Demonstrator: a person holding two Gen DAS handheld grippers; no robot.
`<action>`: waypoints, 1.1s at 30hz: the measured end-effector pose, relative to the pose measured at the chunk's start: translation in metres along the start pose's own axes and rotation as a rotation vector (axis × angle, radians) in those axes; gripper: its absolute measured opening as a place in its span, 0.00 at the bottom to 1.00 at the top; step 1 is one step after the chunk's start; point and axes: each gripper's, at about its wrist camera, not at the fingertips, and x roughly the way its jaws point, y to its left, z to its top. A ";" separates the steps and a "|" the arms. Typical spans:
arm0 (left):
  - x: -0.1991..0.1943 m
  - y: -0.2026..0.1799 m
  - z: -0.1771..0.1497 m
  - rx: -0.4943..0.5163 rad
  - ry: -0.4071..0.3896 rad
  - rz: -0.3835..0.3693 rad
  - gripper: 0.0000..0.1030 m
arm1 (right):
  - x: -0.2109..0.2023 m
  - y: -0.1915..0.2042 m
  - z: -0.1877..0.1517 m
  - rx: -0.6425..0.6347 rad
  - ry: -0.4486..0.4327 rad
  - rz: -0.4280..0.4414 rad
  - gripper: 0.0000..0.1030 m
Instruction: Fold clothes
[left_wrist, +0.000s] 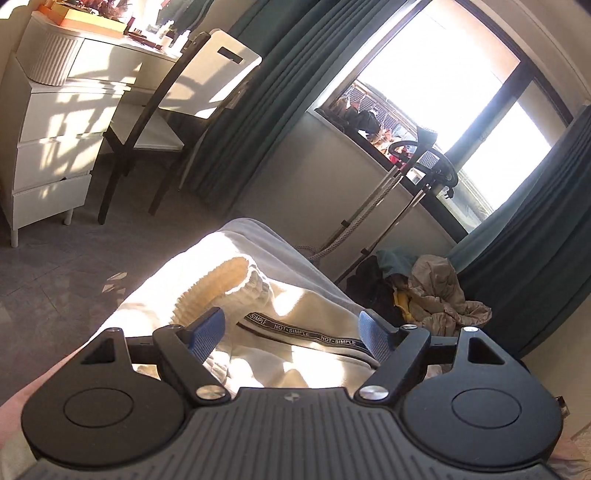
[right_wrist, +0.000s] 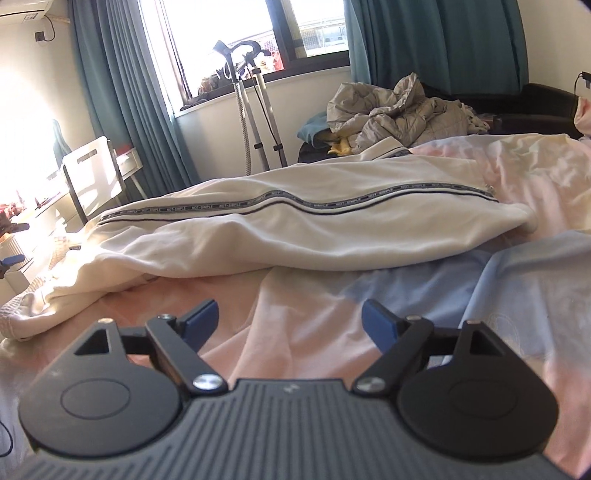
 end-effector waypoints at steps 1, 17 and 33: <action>0.019 0.001 0.005 -0.002 0.013 0.014 0.79 | 0.003 0.004 -0.001 -0.012 0.003 0.001 0.83; 0.108 0.000 0.032 -0.012 0.068 0.137 0.09 | 0.064 0.002 -0.011 -0.025 0.062 0.014 0.84; -0.207 -0.075 -0.070 0.000 -0.097 -0.254 0.07 | -0.020 0.027 -0.018 -0.082 -0.087 0.040 0.84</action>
